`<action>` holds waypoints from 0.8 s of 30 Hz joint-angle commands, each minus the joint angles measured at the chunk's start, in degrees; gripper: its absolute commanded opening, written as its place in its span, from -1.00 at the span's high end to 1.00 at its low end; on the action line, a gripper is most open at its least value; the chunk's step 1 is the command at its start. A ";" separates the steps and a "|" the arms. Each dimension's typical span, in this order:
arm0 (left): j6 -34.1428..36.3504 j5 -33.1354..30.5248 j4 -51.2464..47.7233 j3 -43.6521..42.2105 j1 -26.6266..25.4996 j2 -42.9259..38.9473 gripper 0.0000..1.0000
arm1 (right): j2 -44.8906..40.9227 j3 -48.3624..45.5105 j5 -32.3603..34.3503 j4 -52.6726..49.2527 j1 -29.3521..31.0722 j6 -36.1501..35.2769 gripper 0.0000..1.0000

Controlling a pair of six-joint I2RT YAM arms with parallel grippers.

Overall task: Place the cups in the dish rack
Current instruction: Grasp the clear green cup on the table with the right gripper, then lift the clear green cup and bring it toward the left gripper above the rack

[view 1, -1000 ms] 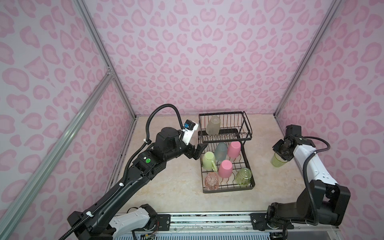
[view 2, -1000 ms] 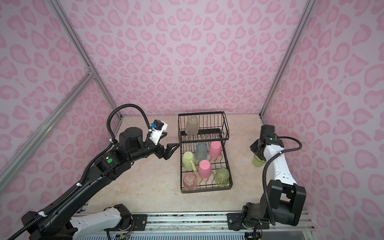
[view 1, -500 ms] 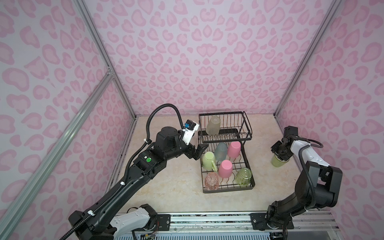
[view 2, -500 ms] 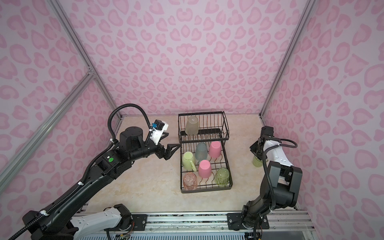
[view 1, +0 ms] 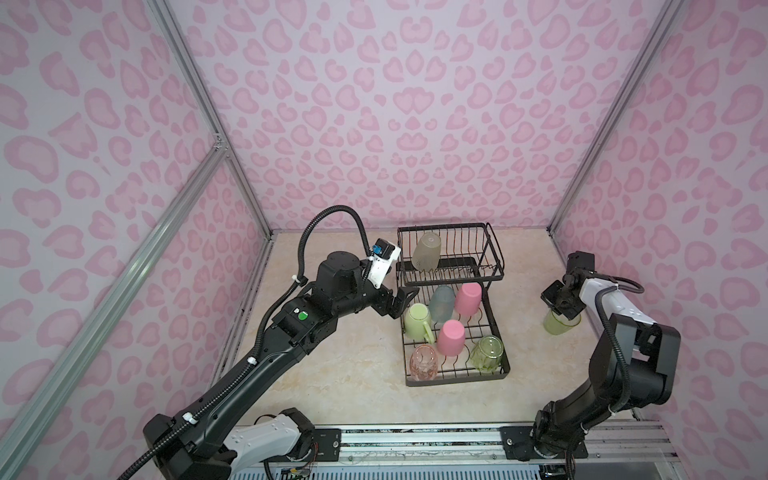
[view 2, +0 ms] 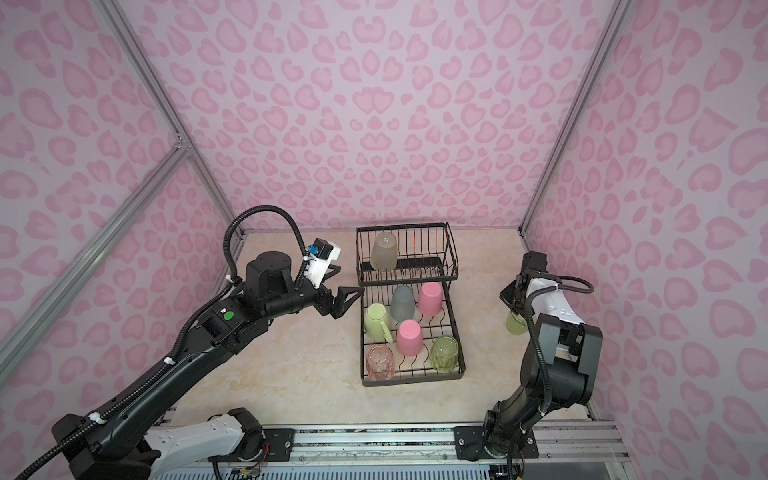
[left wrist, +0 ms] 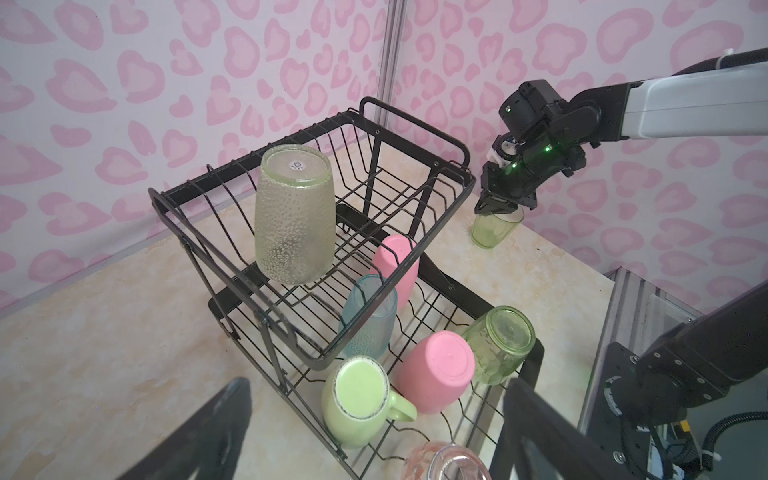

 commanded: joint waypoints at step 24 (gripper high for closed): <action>-9.77 -3.09 -3.17 10.61 2.62 5.22 -0.92 | -16.18 2.03 2.95 -0.44 1.87 0.64 1.00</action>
